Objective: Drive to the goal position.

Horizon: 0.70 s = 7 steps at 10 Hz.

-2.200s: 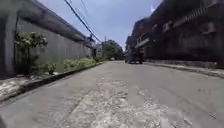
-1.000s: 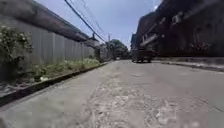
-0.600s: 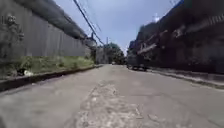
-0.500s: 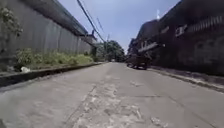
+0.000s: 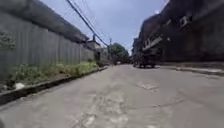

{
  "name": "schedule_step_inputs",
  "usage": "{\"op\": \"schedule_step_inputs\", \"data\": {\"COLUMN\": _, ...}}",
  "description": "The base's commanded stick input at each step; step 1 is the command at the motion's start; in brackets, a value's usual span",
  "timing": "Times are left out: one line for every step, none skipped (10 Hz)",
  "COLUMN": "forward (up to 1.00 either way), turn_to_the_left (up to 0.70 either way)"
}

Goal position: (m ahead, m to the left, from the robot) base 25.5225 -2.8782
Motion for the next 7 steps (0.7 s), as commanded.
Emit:
{"op": "schedule_step_inputs", "data": {"forward": 1.0, "turn_to_the_left": 0.01}}
{"op": "schedule_step_inputs", "data": {"forward": 1.0, "turn_to_the_left": 0.01}}
{"op": "schedule_step_inputs", "data": {"forward": 1.0, "turn_to_the_left": 0.01}}
{"op": "schedule_step_inputs", "data": {"forward": 1.0, "turn_to_the_left": 0.01}}
{"op": "schedule_step_inputs", "data": {"forward": 1.0, "turn_to_the_left": 0.01}}
{"op": "schedule_step_inputs", "data": {"forward": 1.0, "turn_to_the_left": 0.01}}
{"op": "schedule_step_inputs", "data": {"forward": 1.0, "turn_to_the_left": 0.01}}
